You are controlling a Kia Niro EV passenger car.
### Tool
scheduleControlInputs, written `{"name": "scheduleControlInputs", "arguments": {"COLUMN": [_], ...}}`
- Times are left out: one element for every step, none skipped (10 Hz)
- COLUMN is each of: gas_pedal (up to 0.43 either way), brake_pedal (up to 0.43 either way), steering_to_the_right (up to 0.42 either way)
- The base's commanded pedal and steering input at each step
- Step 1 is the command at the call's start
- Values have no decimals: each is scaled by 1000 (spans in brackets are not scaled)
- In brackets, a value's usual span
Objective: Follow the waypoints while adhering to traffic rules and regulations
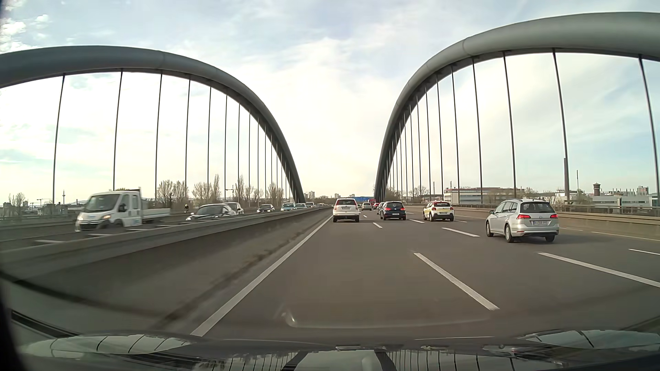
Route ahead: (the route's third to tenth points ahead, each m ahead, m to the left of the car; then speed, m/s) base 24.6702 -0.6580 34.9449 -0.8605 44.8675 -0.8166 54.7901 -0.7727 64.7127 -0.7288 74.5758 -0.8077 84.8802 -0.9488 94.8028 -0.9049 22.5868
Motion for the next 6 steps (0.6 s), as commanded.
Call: {"name": "scheduleControlInputs", "arguments": {"gas_pedal": [110,110,118,118,118,118], "brake_pedal": [0,0,0,0,0,0], "steering_to_the_right": [-2,-2,-3,-5,-5,-5]}}
